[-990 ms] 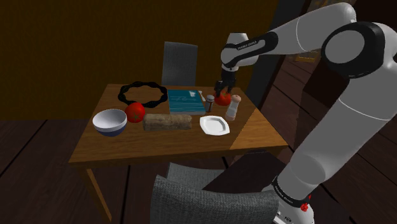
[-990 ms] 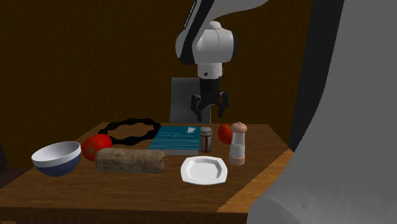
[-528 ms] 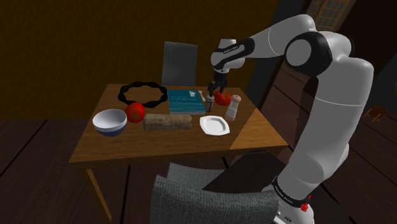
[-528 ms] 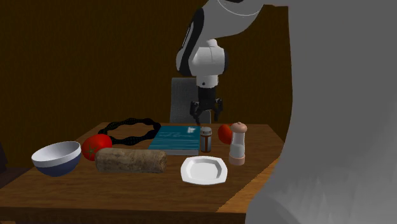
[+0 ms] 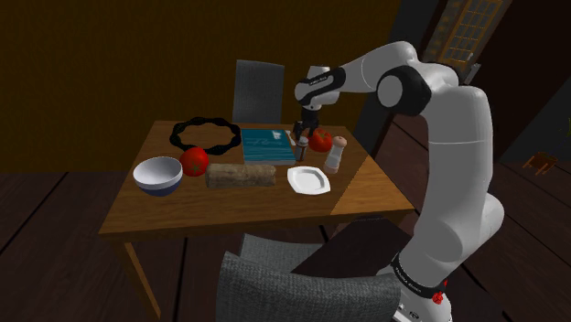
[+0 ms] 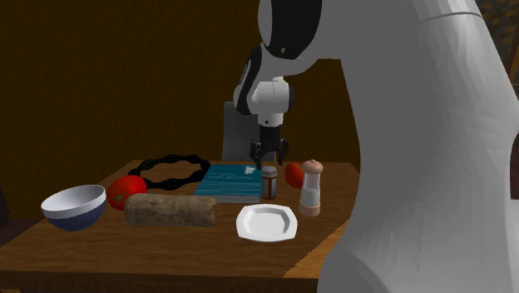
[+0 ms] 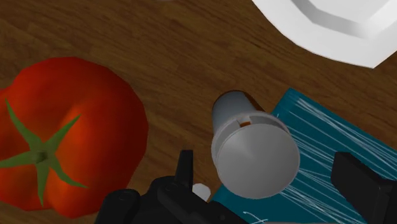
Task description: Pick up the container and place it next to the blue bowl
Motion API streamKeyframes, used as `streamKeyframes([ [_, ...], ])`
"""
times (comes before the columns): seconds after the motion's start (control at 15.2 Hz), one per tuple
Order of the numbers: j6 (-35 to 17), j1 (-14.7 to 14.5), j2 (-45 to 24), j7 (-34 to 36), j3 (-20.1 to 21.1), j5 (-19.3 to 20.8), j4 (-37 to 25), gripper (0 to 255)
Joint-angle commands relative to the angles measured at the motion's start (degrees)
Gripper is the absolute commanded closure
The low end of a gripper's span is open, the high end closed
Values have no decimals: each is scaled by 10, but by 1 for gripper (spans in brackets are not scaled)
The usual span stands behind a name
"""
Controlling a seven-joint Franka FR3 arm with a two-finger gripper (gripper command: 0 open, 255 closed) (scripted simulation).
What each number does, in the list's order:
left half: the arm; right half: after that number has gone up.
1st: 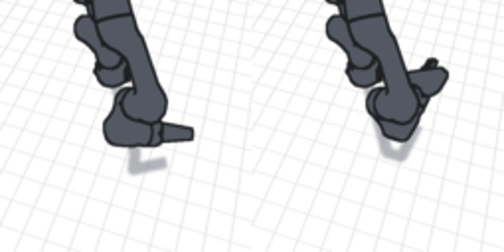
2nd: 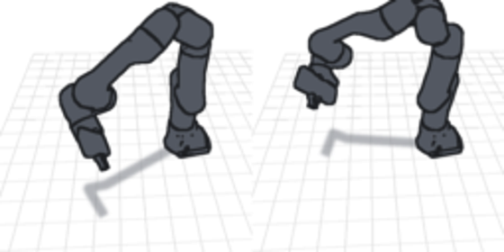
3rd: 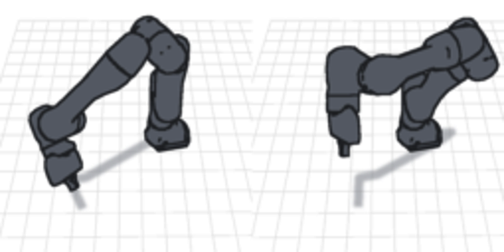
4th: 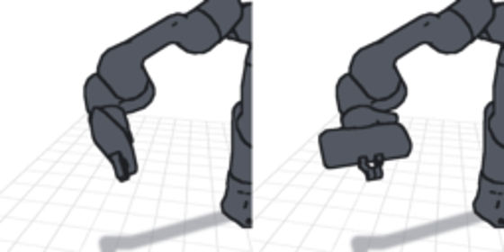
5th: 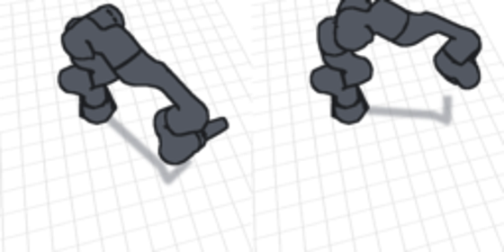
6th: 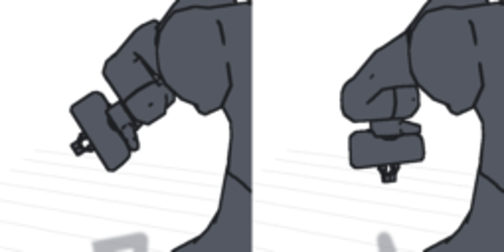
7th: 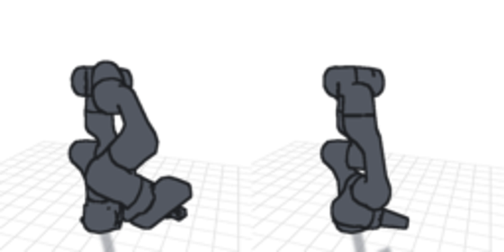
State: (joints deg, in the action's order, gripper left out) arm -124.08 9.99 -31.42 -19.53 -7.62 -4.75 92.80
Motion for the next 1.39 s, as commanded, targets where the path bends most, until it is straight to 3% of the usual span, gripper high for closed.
streamKeyframes([
  [0.0, -9, 1, -12, -1, 1, -2, -3, 0],
  [0.26, -35, 2, -31, -3, 3, -5, 3, 0],
  [0.79, -35, 2, -31, -3, 3, -5, 3, 0],
  [0.86, -35, 2, -31, -3, 3, -5, 3, 255],
  [1.32, -35, 2, -31, -3, 3, -5, 4, 255],
])
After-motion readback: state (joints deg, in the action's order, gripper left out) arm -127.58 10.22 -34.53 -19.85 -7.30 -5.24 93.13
